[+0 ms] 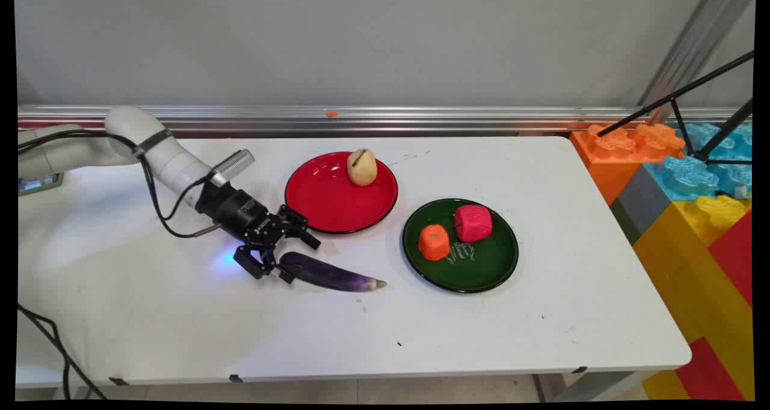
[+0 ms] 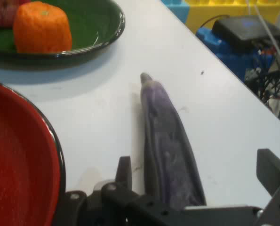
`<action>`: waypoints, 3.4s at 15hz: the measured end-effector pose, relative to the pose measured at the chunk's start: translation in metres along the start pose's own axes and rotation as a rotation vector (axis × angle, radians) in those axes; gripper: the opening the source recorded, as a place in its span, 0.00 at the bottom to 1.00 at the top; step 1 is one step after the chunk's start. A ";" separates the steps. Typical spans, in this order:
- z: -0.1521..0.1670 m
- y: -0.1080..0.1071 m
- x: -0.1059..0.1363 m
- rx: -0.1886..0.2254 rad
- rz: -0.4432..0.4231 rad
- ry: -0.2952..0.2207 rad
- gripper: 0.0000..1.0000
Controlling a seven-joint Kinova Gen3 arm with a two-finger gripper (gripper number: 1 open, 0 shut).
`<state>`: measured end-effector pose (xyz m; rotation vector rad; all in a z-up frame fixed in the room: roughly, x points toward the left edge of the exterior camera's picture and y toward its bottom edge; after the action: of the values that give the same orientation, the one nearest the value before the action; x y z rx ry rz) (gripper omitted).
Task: Pick up the mandarin from the green plate
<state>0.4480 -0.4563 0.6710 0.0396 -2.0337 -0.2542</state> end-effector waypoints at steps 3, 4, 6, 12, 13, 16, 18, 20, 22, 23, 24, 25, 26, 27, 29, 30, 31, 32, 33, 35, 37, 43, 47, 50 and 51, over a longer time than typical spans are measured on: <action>-0.009 0.006 0.004 -0.008 0.012 0.024 1.00; -0.011 0.008 0.006 -0.010 0.017 0.031 1.00; -0.014 0.010 0.012 -0.009 0.025 0.043 1.00; -0.013 0.003 0.048 0.031 0.050 0.083 1.00; -0.010 0.000 0.056 0.041 0.053 0.085 1.00; 0.001 -0.014 0.077 0.068 0.058 0.091 1.00; 0.011 -0.024 0.090 0.085 0.056 0.090 1.00; 0.020 -0.033 0.100 0.098 0.055 0.085 1.00; 0.029 -0.041 0.106 0.105 0.054 0.077 1.00; 0.034 -0.044 0.109 0.108 0.053 0.073 1.00; 0.040 -0.049 0.113 0.110 0.051 0.067 1.00; 0.046 -0.052 0.115 0.111 0.050 0.061 1.00; 0.052 -0.056 0.118 0.113 0.045 0.054 1.00; 0.057 -0.060 0.120 0.115 0.039 0.045 1.00; 0.066 -0.065 0.123 0.117 0.027 0.029 1.00; 0.070 -0.068 0.124 0.118 0.019 0.021 1.00; 0.073 -0.070 0.125 0.120 0.014 0.015 1.00; 0.077 -0.073 0.126 0.121 0.006 0.008 1.00; 0.080 -0.075 0.127 0.122 0.002 0.003 1.00; 0.087 -0.081 0.130 0.125 -0.011 -0.009 1.00; 0.095 -0.086 0.134 0.126 -0.024 -0.021 1.00; 0.117 -0.097 0.139 0.118 -0.045 -0.053 1.00; 0.128 -0.102 0.139 0.114 -0.044 -0.073 1.00; 0.139 -0.108 0.140 0.114 -0.040 -0.084 1.00; 0.144 -0.111 0.141 0.115 -0.038 -0.088 1.00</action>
<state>0.2469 -0.5608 0.7094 0.1406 -2.1350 -0.1655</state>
